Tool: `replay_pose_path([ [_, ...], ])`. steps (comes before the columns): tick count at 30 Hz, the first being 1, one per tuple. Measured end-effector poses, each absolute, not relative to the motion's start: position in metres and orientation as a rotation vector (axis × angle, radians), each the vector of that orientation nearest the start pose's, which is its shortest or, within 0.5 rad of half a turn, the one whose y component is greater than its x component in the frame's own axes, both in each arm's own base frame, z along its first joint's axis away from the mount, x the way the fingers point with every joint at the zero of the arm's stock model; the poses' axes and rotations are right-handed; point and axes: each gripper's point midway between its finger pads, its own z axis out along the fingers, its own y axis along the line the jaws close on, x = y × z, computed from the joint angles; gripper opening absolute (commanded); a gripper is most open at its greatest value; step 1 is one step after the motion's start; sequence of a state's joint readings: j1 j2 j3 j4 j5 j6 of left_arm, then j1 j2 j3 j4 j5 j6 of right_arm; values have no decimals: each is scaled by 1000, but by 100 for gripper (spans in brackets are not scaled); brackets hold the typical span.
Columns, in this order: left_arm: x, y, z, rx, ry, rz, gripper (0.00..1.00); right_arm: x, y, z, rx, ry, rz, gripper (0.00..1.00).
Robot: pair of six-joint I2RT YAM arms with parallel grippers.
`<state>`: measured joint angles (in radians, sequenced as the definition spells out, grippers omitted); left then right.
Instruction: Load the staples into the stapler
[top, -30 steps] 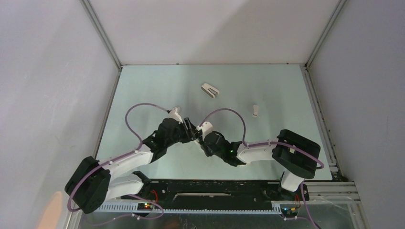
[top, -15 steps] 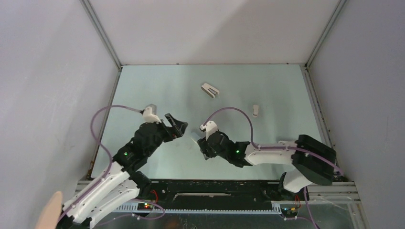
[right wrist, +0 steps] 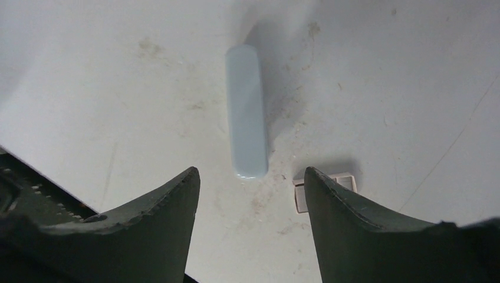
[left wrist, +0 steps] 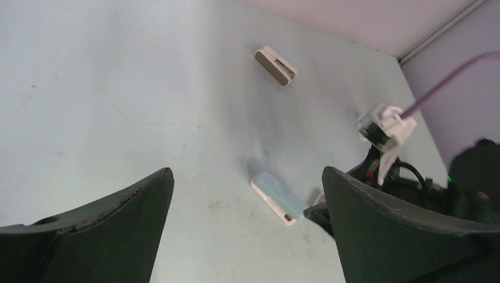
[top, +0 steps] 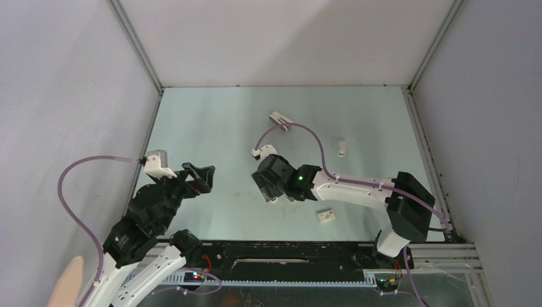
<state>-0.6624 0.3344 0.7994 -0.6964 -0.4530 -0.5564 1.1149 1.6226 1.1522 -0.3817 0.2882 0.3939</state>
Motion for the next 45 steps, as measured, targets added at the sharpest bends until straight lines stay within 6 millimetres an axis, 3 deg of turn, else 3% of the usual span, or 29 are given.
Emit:
replay_pose_path([
  [9, 174, -57, 272, -95, 1782, -368, 100, 218, 348, 65, -798, 2470, 212, 60],
  [17, 176, -56, 259, -52, 1811, -318, 100, 220, 361, 56, -836, 2507, 205, 45],
  [27, 183, -48, 246, -97, 1852, -268, 100, 218, 360, 44, -853, 2527, 173, 15],
  [32, 186, -46, 244, -117, 1860, -258, 100, 217, 360, 39, -860, 2526, 152, 7],
  [38, 190, -43, 239, -139, 1884, -239, 100, 218, 359, 32, -859, 2519, 140, 3],
  [45, 193, -42, 238, -154, 1892, -238, 100, 217, 359, 35, -855, 2501, 144, 5],
])
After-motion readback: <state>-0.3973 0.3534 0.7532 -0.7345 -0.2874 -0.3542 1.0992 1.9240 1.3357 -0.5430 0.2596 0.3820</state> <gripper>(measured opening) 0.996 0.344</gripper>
